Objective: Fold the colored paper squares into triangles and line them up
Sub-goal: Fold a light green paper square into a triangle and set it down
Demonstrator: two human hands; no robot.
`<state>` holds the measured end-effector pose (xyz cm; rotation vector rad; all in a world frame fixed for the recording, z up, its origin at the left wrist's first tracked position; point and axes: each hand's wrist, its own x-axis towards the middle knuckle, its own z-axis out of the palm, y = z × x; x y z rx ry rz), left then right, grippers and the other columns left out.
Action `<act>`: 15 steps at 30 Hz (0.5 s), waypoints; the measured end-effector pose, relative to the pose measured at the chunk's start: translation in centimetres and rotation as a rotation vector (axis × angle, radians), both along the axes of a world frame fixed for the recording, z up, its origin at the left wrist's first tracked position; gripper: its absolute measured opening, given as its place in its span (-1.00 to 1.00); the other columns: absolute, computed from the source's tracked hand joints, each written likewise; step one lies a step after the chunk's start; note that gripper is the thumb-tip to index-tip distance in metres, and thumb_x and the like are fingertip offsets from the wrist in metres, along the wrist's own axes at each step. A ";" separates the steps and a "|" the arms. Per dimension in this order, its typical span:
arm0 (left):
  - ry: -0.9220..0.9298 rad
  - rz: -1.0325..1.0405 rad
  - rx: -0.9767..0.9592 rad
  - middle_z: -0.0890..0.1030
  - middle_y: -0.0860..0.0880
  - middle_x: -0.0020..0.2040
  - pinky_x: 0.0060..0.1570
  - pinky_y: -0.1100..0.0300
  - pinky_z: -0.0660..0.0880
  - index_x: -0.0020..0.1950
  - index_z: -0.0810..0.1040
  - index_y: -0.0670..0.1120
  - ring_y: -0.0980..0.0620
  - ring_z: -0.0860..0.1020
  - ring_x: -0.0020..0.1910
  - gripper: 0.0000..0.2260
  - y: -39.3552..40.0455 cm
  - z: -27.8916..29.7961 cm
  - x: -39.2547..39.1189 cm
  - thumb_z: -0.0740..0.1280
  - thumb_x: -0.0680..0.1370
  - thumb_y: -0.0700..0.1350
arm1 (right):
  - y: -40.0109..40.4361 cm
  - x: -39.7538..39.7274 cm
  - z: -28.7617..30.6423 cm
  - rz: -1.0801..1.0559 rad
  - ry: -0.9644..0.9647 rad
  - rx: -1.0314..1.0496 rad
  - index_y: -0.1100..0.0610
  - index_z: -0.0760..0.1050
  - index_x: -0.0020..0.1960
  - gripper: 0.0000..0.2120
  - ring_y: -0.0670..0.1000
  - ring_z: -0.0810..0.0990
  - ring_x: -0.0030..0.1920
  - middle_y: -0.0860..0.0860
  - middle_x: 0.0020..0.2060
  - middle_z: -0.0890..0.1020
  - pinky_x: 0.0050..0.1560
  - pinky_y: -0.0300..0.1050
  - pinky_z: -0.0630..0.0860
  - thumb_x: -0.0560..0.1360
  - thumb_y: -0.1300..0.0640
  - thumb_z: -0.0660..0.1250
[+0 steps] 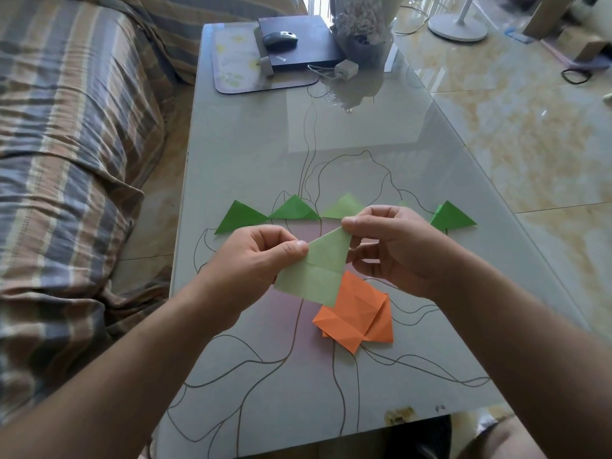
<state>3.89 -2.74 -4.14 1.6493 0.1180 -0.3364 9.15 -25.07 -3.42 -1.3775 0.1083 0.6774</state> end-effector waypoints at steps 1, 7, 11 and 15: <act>-0.003 0.013 0.001 0.58 -0.04 -0.28 -0.28 0.19 0.35 -0.23 0.64 -0.07 0.01 0.45 -0.27 -0.80 0.0 -0.1 0.0 0.42 0.60 -0.12 | 0.0 0.1 0.0 -0.011 0.012 0.015 0.08 0.56 -0.29 -0.80 0.09 0.61 -0.31 0.10 -0.26 0.58 -0.20 -0.07 0.48 0.50 0.17 0.47; 0.031 -0.006 -0.040 0.65 -0.11 -0.18 -0.19 0.19 0.52 -0.08 0.66 -0.20 0.01 0.56 -0.20 -0.80 -0.1 -0.2 0.0 0.41 0.57 -0.06 | 0.2 0.1 0.2 -0.060 0.028 0.039 0.05 0.64 -0.27 -0.73 0.09 0.59 -0.33 0.09 -0.25 0.60 -0.14 -0.02 0.48 0.60 0.17 0.37; 0.097 0.128 -0.005 0.71 -0.06 -0.12 -0.07 0.05 0.65 0.03 0.69 -0.10 0.01 0.64 -0.15 -0.89 0.1 -0.6 0.4 0.41 0.61 -0.09 | 0.2 -0.1 -0.6 -0.080 -0.053 -0.126 -0.12 0.61 0.23 -0.82 0.10 0.64 -0.21 0.07 -0.04 0.64 -0.08 0.00 0.54 0.63 -0.02 0.36; 0.105 0.224 -0.011 0.75 -0.03 -0.06 -0.07 0.04 0.65 0.16 0.62 0.01 -0.06 0.71 -0.14 -0.86 0.6 -0.8 0.7 0.37 0.64 -0.18 | 1.1 -0.9 -1.3 -0.081 -0.223 -0.131 -0.22 0.51 0.37 -0.67 0.06 0.64 -0.23 0.07 -0.08 0.64 -0.14 -0.08 0.55 0.67 0.09 0.32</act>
